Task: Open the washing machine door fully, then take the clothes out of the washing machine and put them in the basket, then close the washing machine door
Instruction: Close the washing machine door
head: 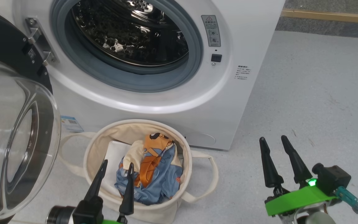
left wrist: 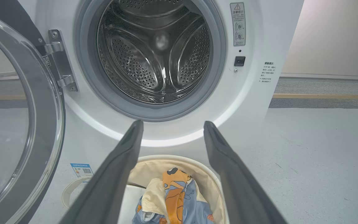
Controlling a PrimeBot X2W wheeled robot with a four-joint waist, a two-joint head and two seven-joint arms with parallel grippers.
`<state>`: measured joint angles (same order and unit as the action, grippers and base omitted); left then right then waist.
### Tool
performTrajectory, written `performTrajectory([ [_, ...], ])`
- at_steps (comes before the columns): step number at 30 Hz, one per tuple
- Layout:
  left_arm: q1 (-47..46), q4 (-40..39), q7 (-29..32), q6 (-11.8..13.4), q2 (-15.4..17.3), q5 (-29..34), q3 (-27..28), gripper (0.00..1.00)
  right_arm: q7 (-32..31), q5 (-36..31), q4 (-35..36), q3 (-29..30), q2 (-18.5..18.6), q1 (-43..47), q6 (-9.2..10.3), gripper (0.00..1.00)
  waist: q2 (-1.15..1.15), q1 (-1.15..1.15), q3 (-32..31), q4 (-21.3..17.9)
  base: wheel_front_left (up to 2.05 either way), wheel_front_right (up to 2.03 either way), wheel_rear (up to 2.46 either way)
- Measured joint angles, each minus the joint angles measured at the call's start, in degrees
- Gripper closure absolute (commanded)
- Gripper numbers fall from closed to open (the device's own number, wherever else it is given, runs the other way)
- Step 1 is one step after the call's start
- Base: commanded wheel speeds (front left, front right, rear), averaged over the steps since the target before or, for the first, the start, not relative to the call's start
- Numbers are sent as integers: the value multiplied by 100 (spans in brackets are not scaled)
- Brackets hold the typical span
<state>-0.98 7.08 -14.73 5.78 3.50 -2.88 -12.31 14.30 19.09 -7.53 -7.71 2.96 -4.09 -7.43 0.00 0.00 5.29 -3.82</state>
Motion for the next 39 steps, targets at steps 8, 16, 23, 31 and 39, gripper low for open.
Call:
performTrajectory([
  [8, -36, 10, 0, -100, -31, 30, -7, 0, 0, 0, -11, 8, 0, -5, -1, 0, 0, 0, 27, 28, -131, 70, 61],
  [16, -41, 11, 0, -129, -29, 125, -58, 0, 0, 0, -10, -3, -5, -16, 0, 0, 0, 0, 59, 60, -193, 193, 0],
  [23, -41, -44, 0, -47, -12, 330, -211, 0, 0, 0, -8, 0, -4, -13, 0, 0, 0, 0, 104, 93, -173, 196, -24],
  [31, -46, -165, 0, 186, 20, 387, -316, 0, 0, 0, -2, -7, -5, -12, 0, 0, 0, 0, 174, 151, -86, 86, 0],
  [39, -152, -171, 0, 278, 44, 376, -368, 0, 0, 0, 3, -8, -5, -16, 0, 0, 0, 0, 167, 219, -3, 3, 0],
])
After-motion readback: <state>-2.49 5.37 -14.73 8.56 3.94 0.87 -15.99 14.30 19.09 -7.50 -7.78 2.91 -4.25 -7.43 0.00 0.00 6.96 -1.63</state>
